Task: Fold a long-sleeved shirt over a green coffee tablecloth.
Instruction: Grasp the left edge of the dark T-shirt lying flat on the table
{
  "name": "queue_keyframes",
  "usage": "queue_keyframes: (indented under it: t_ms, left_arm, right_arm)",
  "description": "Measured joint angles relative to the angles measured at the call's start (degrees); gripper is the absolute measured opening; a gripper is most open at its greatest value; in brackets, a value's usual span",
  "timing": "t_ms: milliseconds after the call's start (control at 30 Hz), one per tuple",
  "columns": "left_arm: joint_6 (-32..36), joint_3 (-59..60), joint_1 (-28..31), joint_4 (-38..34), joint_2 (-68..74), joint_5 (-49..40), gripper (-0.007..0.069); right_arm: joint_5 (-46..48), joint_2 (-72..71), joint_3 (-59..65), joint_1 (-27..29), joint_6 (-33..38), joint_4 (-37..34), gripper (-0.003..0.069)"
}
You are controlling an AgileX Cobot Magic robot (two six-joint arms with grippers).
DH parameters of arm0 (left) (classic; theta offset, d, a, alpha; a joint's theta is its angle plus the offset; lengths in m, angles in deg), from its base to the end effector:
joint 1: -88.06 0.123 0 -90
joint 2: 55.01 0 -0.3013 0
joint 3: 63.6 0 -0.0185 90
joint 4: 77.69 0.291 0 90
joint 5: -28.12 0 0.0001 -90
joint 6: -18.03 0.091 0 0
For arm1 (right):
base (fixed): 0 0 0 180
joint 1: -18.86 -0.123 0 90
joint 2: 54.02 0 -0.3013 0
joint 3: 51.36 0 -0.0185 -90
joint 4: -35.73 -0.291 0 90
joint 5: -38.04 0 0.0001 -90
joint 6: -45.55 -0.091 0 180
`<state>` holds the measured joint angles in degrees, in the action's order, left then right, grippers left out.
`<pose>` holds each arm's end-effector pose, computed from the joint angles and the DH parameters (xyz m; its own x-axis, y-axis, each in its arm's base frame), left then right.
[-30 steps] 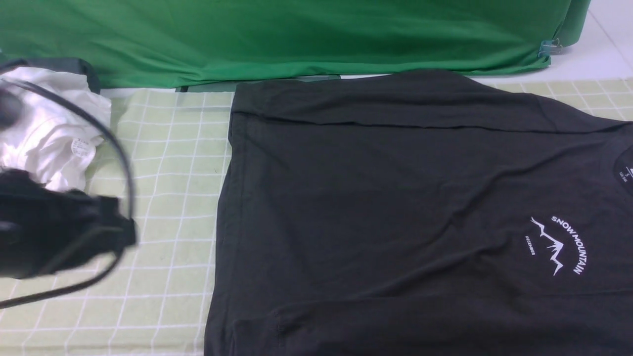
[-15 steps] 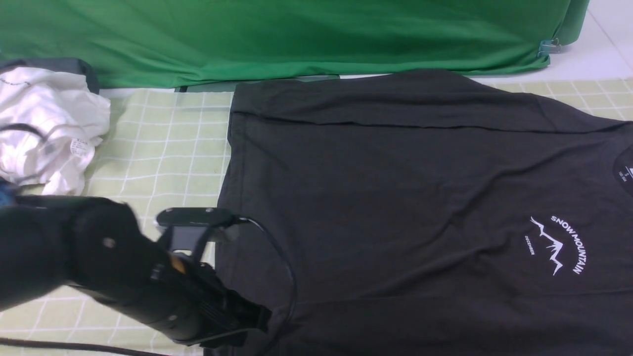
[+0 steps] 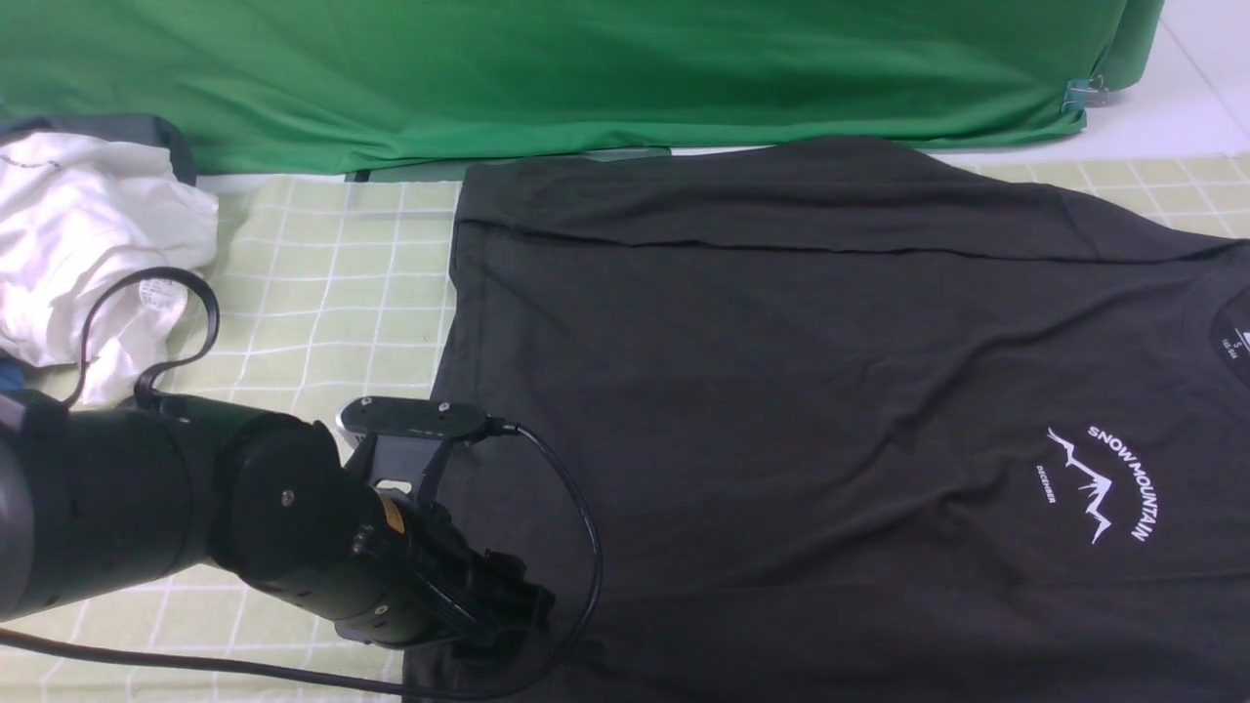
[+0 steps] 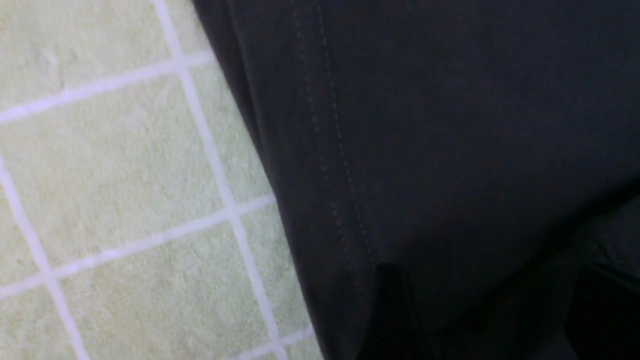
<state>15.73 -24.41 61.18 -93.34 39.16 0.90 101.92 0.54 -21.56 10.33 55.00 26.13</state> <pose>0.2423 -0.1355 0.1524 -0.9396 0.1642 -0.3004 0.2326 0.9500 -0.2084 0.1570 0.0373 0.3392 -0.8141 -0.2126 -0.5404 -0.3002 0.9507 0.0783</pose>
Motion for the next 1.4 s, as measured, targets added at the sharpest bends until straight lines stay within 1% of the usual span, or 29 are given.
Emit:
queue_keyframes:
  t_ms: [100, 400, 533, 667, 867, 1000, 1200, 1367, 1400]
  left_arm:
    - [0.06, 0.0, 0.0, -0.05, 0.0, 0.19, 0.0449]
    - [0.18, 0.0, 0.0, -1.67, 0.06, 0.58, 0.0371]
    - [0.44, -0.02, 0.0, -2.27, 0.06, -2.39, 0.0342]
    - [1.09, -0.02, 0.0, -2.41, 0.06, -4.41, 0.0337]
    - [1.16, -0.07, 0.0, -2.55, 0.06, -1.36, 0.0335]
    - [1.16, -0.07, 0.0, -2.98, 0.94, -1.4, 0.0335]
    - [3.23, -0.69, 0.0, -6.1, 3.67, -1.6, 0.0334]
    - [4.04, -0.76, 0.05, -6.52, 3.93, -1.9, 0.0287]
    - [4.1, -0.8, 0.05, -6.52, 4.0, -2.1, 0.0248]
  right_arm:
    - [-0.1, 0.0, 0.0, 0.0, 0.02, 0.0, 0.0049]
    - [-1.98, 0.0, 0.0, 0.0, 0.07, 0.0, 0.0064]
    - [-2.43, 0.0, 0.0, 0.0, 0.07, 0.0, 0.0069]
    - [-2.58, 0.0, 0.0, 0.0, 0.07, 0.0, 0.0073]
    - [-2.99, 0.0, 0.05, 0.0, 0.02, 0.0, 0.0084]
    - [-3.1, 0.0, 0.05, 0.0, 0.02, 0.0, 0.009]
    - [-3.1, 0.0, 0.05, 0.0, 0.02, 0.0, 0.0101]
    - [-3.1, 0.0, 0.05, 0.0, 0.02, 0.0, 0.0108]
    - [-3.1, 0.0, 0.05, 0.0, 0.02, 0.0, 0.0108]
